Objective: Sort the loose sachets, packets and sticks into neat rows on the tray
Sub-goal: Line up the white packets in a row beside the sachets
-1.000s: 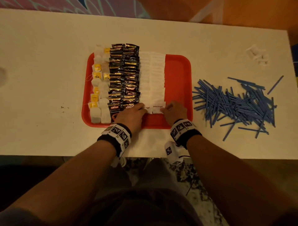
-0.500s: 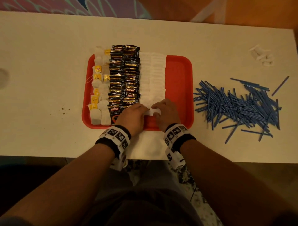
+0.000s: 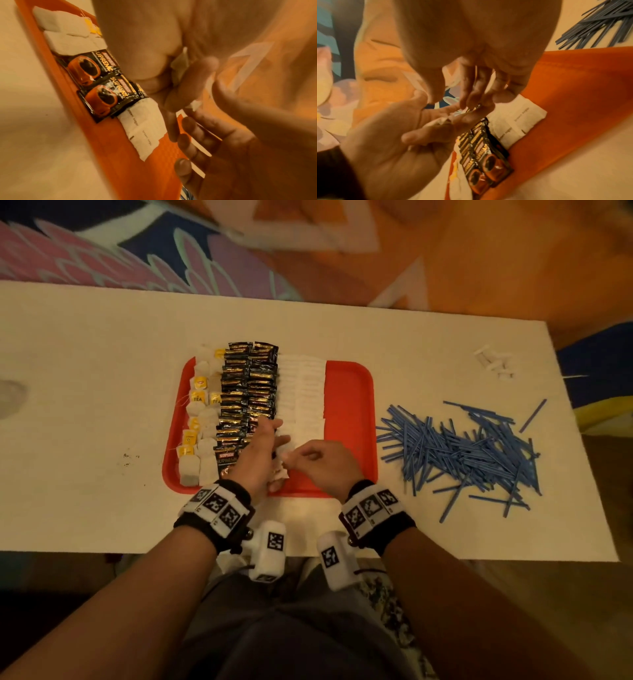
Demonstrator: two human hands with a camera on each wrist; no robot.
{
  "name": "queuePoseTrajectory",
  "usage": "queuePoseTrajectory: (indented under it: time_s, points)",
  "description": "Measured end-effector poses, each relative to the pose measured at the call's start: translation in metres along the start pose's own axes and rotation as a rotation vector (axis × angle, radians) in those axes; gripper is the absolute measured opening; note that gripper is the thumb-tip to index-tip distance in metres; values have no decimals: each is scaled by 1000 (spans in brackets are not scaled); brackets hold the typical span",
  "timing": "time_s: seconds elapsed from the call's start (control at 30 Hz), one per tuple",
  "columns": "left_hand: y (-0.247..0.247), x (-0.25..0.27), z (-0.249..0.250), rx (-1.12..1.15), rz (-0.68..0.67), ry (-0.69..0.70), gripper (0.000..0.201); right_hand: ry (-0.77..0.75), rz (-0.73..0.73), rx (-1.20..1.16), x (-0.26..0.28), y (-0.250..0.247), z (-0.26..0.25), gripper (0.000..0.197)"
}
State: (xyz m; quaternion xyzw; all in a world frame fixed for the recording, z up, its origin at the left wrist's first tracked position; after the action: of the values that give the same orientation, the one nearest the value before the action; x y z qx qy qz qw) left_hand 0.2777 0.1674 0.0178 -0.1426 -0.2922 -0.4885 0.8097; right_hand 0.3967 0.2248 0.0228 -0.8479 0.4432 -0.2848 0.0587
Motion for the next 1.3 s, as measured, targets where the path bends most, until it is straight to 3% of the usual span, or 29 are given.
queuePoseTrajectory:
  time_s: [0.13,0.23,0.37,0.5,0.67,0.73,0.8,0.9,1.03,1.2,1.3]
  points:
    - [17,17,7,-62,-81,69,76,25,-80,3,13,0,-3,6]
    - [21,29,7,-119,-69,105,44,65,-48,-43,20,-7,-2,16]
    - [12,37,-10,-75,-21,73,25,84,116,-144,30,-18,1,12]
    - [-1,49,-21,85,77,91,6,115,84,-239,43,-11,5,7]
    - [-18,55,-23,317,258,124,6,247,83,-647,57,-10,11,9]
    - [-23,57,-22,293,258,168,9,158,103,-578,59,-11,9,9]
    - [-21,60,-22,240,209,197,11,63,78,-461,62,-5,3,23]
    - [-13,66,-23,184,156,225,12,7,68,-402,66,5,-3,26]
    - [-22,73,-21,266,241,275,16,-35,143,-410,69,5,-5,38]
    - [-28,81,-20,198,317,379,19,-127,151,-432,77,10,-9,24]
    - [-33,84,-18,127,320,441,19,-105,140,-418,75,17,-6,29]
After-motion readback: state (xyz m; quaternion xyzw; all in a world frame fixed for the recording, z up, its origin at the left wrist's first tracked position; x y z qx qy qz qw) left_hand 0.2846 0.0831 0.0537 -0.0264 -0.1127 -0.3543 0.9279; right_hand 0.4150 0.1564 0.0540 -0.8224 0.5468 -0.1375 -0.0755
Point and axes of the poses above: each hand's wrist, its own x-axis away from the middle knuckle, its own y-axis out of the palm, z = x × y, the point moved 5 cm from there along -x, towards the middle knuckle, and after that the axes turned 3 degrees about z, right-handed, at the moved point
